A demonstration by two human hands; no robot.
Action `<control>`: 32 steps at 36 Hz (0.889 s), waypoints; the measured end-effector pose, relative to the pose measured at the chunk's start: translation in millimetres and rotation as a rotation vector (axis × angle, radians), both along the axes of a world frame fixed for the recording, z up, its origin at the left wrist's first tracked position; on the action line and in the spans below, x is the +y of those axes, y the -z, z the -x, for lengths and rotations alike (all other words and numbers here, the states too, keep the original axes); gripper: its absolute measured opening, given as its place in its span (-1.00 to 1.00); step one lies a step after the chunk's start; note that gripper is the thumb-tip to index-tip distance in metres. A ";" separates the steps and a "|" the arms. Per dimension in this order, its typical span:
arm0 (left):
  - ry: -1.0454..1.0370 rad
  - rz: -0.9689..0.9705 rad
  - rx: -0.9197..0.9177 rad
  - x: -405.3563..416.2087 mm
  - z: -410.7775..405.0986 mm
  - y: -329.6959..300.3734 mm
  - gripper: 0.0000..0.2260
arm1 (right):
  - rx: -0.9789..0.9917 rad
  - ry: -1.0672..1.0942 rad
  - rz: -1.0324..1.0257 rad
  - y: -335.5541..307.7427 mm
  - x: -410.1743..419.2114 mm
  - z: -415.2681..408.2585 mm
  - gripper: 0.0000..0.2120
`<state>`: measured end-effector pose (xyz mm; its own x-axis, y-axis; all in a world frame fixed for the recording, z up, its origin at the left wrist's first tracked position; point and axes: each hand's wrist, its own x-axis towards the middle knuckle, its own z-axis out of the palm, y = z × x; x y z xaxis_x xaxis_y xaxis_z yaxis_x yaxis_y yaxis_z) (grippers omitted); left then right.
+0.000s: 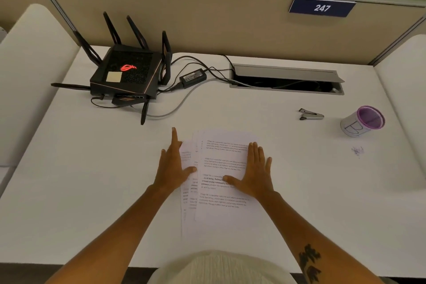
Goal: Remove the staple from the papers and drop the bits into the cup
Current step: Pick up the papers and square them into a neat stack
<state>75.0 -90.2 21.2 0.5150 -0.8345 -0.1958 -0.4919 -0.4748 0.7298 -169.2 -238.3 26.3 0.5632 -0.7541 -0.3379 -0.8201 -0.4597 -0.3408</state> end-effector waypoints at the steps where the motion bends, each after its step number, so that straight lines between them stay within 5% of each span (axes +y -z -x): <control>1: -0.048 0.024 -0.031 0.7 0.5 -0.8 0.26 | -0.002 -0.008 0.003 0.3 1.0 -1.5 0.41; 10: -0.394 -0.055 0.314 8.4 28.8 -22.0 0.00 | -0.036 -0.034 0.013 4.7 7.7 -9.9 0.36; 24: -0.411 0.006 0.420 8.1 66.0 -36.6 -0.06 | -0.159 -0.097 -0.103 -3.1 31.5 -23.0 0.28; 32: -0.470 0.186 0.543 12.7 63.9 -50.1 -0.27 | -0.504 0.444 -0.339 -22.2 13.2 -2.7 0.18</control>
<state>11.1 -77.5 71.2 0.6972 -0.5940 -0.4013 0.1858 -0.3909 0.9015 -166.5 -225.1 48.6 0.3782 -0.8470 -0.3735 -0.6113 0.0745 -0.7879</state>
